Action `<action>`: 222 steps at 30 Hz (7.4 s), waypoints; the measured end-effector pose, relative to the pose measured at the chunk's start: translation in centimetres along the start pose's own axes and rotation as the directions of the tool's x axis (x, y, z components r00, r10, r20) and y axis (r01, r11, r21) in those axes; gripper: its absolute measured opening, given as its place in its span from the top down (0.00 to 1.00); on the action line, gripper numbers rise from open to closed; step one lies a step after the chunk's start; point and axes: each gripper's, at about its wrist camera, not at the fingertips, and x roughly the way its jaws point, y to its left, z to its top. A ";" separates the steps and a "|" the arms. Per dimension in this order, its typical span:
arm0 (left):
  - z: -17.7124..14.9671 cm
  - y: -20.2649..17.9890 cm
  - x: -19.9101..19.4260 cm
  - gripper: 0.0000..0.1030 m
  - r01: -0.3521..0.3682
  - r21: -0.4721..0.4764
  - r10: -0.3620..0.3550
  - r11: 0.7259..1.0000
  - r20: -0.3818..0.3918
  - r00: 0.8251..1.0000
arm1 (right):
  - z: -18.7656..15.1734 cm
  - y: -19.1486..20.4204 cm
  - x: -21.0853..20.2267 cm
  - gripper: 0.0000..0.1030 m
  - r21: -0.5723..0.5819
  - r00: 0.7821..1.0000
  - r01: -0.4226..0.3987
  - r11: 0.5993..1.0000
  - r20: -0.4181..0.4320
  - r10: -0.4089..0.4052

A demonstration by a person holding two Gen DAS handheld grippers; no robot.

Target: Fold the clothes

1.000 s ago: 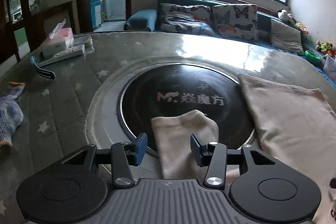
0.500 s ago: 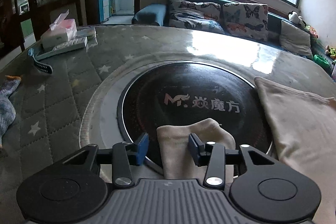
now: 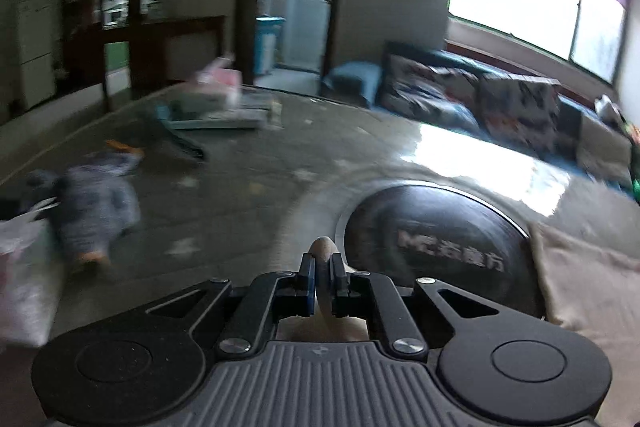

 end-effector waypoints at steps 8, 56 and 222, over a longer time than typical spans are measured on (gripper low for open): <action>-0.4 1.9 -2.0 0.93 0.085 -0.106 -0.079 0.991 0.064 0.995 | 1.6 4.2 1.7 0.45 -0.112 0.998 -0.062 0.992 0.009 0.064; -6.9 -10.4 -5.7 0.67 0.521 0.268 -0.456 0.811 -0.271 0.848 | -2.3 -6.7 -3.7 0.60 0.182 0.997 0.074 0.980 0.021 -0.079; -6.3 -13.9 -5.2 0.65 0.585 0.396 -0.530 0.707 -0.251 0.810 | -2.0 -7.6 -9.2 0.81 0.102 0.986 0.167 0.981 0.001 -0.168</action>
